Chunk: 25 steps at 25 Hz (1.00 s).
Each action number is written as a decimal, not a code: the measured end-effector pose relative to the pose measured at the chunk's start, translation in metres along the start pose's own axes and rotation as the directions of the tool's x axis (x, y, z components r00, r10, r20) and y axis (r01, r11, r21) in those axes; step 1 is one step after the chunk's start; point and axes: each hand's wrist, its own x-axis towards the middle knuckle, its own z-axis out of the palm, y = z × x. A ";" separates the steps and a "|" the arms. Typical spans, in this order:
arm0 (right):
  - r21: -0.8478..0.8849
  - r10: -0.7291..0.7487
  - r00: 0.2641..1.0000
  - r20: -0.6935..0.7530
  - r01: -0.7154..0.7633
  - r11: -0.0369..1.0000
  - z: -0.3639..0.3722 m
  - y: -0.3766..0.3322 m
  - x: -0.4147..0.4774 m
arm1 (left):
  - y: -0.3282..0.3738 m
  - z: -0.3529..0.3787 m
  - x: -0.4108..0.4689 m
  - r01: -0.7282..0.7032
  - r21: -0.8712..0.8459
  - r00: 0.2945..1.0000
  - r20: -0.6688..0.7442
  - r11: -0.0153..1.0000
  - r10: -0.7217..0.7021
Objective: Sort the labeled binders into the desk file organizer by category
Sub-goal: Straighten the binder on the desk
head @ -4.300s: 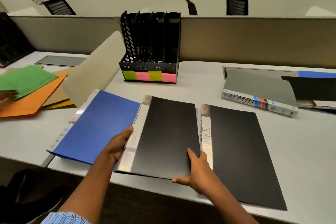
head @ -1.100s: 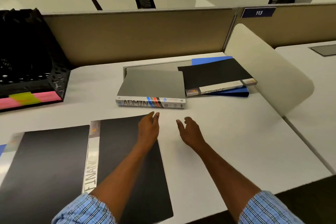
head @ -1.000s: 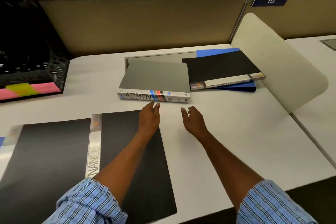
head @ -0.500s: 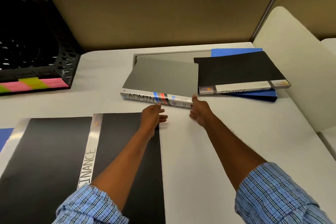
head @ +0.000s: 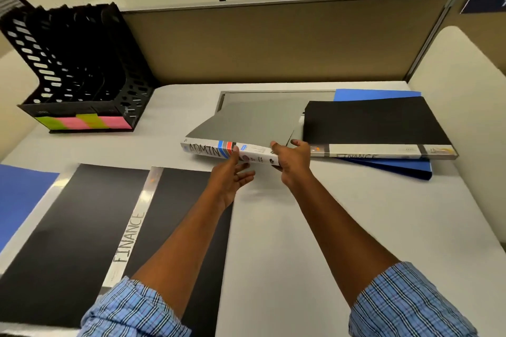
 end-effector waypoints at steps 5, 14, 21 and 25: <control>-0.032 -0.154 0.986 0.065 0.156 0.987 -0.031 -0.003 -0.050 | -0.005 0.015 -0.027 0.044 -0.449 0.998 0.049 0.893 -0.024; 0.055 -0.115 0.993 -0.010 0.116 0.992 -0.130 0.011 -0.074 | -0.048 0.020 -0.076 0.000 -0.351 1.000 0.008 0.936 0.003; -0.020 -0.054 0.961 -0.272 0.050 0.999 -0.168 0.027 -0.055 | -0.060 0.038 -0.113 -0.177 -0.142 0.984 0.004 0.974 0.180; -0.082 -0.058 0.941 -0.332 0.033 0.996 -0.169 0.035 -0.063 | -0.059 0.045 -0.141 -0.268 -0.057 0.959 0.079 0.962 0.272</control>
